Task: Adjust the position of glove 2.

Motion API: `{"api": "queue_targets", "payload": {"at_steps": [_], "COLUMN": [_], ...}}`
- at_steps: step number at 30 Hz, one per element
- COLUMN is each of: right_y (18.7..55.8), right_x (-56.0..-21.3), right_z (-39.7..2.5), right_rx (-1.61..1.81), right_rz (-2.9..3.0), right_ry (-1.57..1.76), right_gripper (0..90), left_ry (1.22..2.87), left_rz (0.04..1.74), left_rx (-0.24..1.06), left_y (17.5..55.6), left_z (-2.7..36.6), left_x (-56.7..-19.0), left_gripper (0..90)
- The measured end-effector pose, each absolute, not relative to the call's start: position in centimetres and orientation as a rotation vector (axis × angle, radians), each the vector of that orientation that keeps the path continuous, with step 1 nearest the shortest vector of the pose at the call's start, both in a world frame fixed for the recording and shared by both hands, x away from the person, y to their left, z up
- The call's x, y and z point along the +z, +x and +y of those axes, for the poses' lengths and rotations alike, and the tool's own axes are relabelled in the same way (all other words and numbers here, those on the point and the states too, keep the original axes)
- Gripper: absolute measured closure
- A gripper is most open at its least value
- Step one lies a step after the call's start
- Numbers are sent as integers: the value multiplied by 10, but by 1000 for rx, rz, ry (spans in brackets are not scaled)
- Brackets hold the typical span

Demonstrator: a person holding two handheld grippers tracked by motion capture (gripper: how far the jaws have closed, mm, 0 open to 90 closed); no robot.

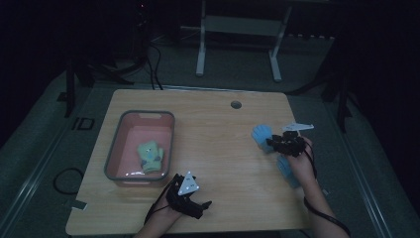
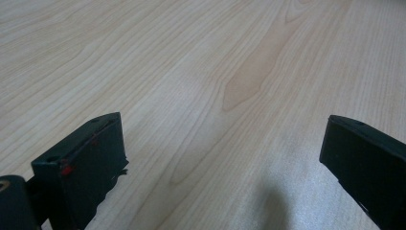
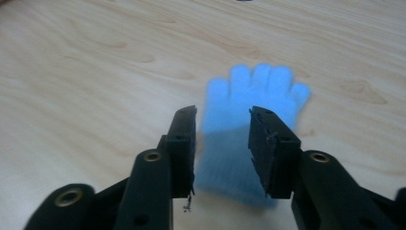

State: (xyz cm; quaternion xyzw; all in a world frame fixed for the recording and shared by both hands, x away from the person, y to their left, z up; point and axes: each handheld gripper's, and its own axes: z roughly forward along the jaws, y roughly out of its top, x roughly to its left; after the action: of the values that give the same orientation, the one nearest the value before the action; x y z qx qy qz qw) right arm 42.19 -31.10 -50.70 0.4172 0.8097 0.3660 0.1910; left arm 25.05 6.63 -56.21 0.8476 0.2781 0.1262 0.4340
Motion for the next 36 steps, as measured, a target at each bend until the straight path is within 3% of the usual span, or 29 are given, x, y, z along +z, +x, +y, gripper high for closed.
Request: {"api": "queue_targets", "payload": {"at_steps": [3, 18, 23, 25, 36], "right_y": [437, 475, 474, 474, 470], "right_x": [-514, -541, -544, -544, -544], "right_z": [-310, -304, -300, -300, -298], "right_rx": [1005, 889, 884, 888, 926], "right_rz": [2286, 2370, 2385, 2384, 2336], "right_ry": [1196, 1192, 1188, 1204, 1312], "right_gripper": [554, 564, 640, 757, 825], "left_ry": [2112, 2079, 2082, 2079, 2078], "left_rz": [682, 692, 691, 691, 698], "left_rx": [318, 329, 325, 325, 326], "left_y": [250, 250, 250, 250, 250], "left_z": [67, 70, 71, 70, 70], "left_x": [-562, -563, -563, -563, -565], "left_gripper": [20, 21, 21, 21, 21]}}
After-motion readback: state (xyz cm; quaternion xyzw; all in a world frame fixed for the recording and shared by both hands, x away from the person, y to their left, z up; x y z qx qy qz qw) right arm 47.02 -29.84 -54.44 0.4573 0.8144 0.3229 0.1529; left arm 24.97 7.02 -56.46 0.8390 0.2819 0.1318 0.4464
